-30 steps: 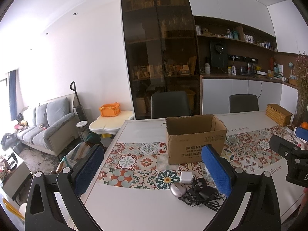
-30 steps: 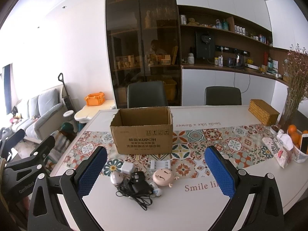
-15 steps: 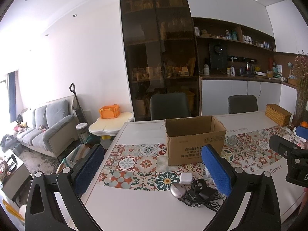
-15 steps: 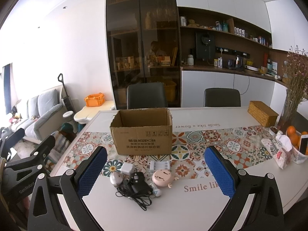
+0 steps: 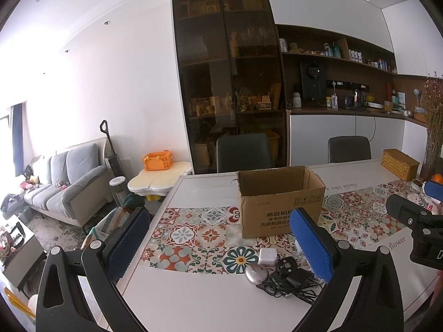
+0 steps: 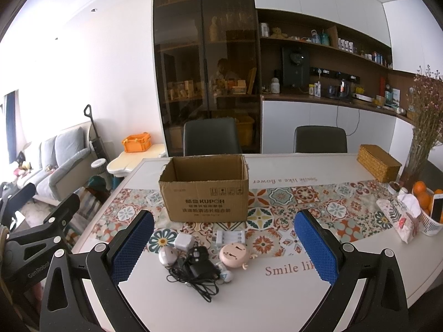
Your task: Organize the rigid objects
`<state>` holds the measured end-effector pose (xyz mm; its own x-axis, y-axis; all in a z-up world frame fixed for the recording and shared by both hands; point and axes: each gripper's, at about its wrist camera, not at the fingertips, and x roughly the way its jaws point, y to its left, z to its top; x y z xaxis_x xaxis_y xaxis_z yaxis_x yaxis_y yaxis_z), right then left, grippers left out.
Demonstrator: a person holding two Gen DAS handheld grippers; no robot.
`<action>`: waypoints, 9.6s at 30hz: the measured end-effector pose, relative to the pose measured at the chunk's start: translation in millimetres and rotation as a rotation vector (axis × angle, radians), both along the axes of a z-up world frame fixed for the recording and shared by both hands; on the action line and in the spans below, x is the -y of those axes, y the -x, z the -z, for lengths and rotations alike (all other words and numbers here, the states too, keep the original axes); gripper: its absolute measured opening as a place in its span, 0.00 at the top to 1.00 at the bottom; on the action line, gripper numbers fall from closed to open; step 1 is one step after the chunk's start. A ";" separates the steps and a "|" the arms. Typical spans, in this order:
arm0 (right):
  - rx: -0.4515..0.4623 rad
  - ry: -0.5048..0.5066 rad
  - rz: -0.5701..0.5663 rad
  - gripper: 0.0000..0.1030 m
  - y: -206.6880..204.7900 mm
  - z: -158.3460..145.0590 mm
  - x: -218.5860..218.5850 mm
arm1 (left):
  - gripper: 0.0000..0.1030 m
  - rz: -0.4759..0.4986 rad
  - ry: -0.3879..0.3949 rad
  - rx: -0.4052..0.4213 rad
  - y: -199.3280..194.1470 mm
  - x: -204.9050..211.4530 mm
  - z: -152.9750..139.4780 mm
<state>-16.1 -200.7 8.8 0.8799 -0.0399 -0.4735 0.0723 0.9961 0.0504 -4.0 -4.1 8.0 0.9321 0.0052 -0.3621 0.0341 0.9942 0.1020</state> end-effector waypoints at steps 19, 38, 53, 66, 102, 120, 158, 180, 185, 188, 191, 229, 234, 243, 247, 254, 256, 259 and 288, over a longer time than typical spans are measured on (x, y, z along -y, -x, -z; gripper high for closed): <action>-0.029 -0.010 -0.015 0.01 -4.5 3.4 0.7 | 0.00 0.014 0.012 -0.061 -4.7 0.6 9.1; -0.437 -0.073 -0.089 0.01 -98.3 85.0 27.7 | 0.00 -0.011 0.046 -0.484 -78.4 33.8 85.2; -0.645 -0.047 -0.191 0.02 -172.3 153.9 33.7 | 0.00 -0.076 0.048 -0.667 -130.5 54.3 139.5; -0.754 -0.034 -0.249 0.05 -209.2 203.7 38.1 | 0.00 -0.121 -0.005 -0.733 -154.9 70.0 173.2; -0.799 -0.081 -0.209 0.28 -215.9 252.4 36.4 | 0.00 -0.094 -0.054 -0.741 -179.8 72.3 196.2; -0.771 -0.142 -0.163 0.28 -216.6 197.4 74.6 | 0.00 -0.004 -0.062 -0.808 -224.3 79.7 200.9; -0.810 -0.159 -0.121 0.28 -246.4 233.8 44.8 | 0.55 0.116 0.011 -0.931 -262.4 100.4 256.0; -0.648 -0.147 -0.175 0.28 -222.1 168.0 46.4 | 0.55 0.119 0.091 -0.716 -226.7 77.1 158.5; -0.588 -0.133 -0.182 0.28 -209.8 145.4 41.4 | 0.55 0.120 0.105 -0.669 -217.5 75.9 138.5; -0.555 -0.126 -0.185 0.28 -205.8 134.7 37.4 | 0.55 0.121 0.107 -0.635 -211.6 74.1 126.8; -0.518 -0.125 -0.181 0.28 -201.8 124.2 36.9 | 0.55 0.127 0.110 -0.599 -205.8 72.8 113.8; -0.191 -0.112 -0.210 0.28 -228.1 12.2 32.3 | 0.55 0.147 0.073 -0.268 -238.9 72.3 0.4; -0.210 -0.112 -0.205 0.28 -252.1 12.0 33.4 | 0.55 0.150 0.090 -0.301 -261.1 71.0 2.9; -0.300 -0.104 -0.207 0.28 -300.5 25.9 30.8 | 0.55 0.138 0.034 -0.376 -299.8 81.3 17.6; -0.337 -0.101 -0.208 0.28 -315.0 35.9 29.4 | 0.55 0.125 0.008 -0.419 -316.9 84.5 28.7; -0.398 -0.089 -0.196 0.28 -337.0 52.7 32.0 | 0.55 0.135 -0.023 -0.498 -340.3 88.2 52.7; -0.415 -0.087 -0.200 0.28 -340.8 56.0 31.4 | 0.54 0.139 -0.016 -0.539 -345.9 88.4 59.9; -0.436 -0.088 -0.202 0.28 -346.6 61.0 31.0 | 0.54 0.138 0.001 -0.573 -351.6 87.9 66.1; -0.410 -0.023 -0.188 0.17 -338.1 45.0 10.9 | 0.17 -0.086 -0.037 -0.442 -303.3 38.4 30.4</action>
<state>322.0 -211.5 -36.2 0.6106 0.1174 -0.7832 -0.0912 0.9928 0.0778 299.3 -42.5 -22.3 0.6839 0.0961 -0.7232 0.0002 0.9913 0.1319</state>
